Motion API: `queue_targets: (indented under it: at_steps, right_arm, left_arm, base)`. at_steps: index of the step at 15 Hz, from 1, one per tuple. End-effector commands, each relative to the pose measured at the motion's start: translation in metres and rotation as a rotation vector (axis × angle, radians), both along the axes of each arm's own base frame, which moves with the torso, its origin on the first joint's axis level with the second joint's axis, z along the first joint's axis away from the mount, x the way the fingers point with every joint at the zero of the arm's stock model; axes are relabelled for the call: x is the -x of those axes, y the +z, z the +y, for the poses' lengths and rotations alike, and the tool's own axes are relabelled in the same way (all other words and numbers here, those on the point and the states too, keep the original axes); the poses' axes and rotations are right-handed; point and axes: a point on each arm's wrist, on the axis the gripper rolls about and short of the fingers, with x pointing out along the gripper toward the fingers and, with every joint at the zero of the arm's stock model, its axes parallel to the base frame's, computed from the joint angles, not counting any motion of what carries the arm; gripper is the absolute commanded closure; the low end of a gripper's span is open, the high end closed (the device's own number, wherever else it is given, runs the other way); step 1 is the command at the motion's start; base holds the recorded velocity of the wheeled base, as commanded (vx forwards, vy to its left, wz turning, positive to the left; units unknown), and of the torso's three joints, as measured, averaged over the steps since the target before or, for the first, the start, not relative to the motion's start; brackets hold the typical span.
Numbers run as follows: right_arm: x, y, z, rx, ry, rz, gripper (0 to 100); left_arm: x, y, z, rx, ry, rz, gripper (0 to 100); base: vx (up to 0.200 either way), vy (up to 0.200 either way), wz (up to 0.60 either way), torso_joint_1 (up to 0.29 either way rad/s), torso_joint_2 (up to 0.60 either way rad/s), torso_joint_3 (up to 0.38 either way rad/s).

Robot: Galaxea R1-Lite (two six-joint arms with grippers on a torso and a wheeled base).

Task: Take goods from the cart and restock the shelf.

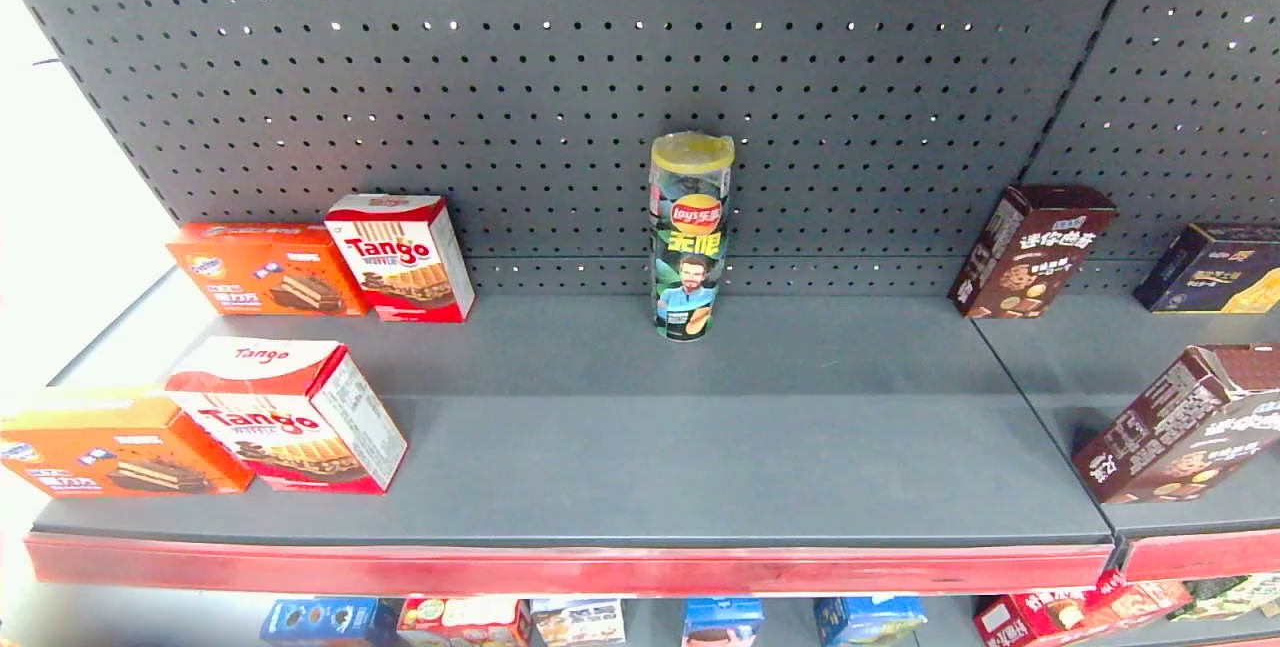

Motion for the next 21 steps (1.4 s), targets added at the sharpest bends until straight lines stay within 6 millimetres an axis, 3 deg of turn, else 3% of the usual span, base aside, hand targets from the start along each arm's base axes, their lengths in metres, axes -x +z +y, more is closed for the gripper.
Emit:
queue_targets:
  at_steps: [1,5,19,21]
  right_arm:
    - [0.0,0.0,0.0,0.0,0.0,0.001,0]
    - [0.0,0.0001,-0.0001,-0.005,-0.003,-0.001,0]
    - [0.0,0.0001,-0.0001,-0.006,-0.006,-0.001,0]
    - [0.0,0.0001,-0.0001,-0.006,-0.006,-0.001,0]
  left_arm:
    - [-0.0001,0.0,0.0,0.0,-0.002,0.002,0]
    - [-0.0001,0.0,0.0,0.0,0.0,0.002,0]
    - [-0.0001,0.0,0.0,0.0,-0.002,0.002,0]
    - [-0.0001,0.0,0.0,0.0,-0.002,0.002,0]
  base:
    - [0.0,0.0,0.0,0.0,0.0,0.0]
    - [0.0,0.0,0.0,0.0,0.0,0.0]
    - [0.0,0.0,0.6,0.003,0.0,0.002]
    - [0.0,0.0,0.0,0.0,0.0,0.0]
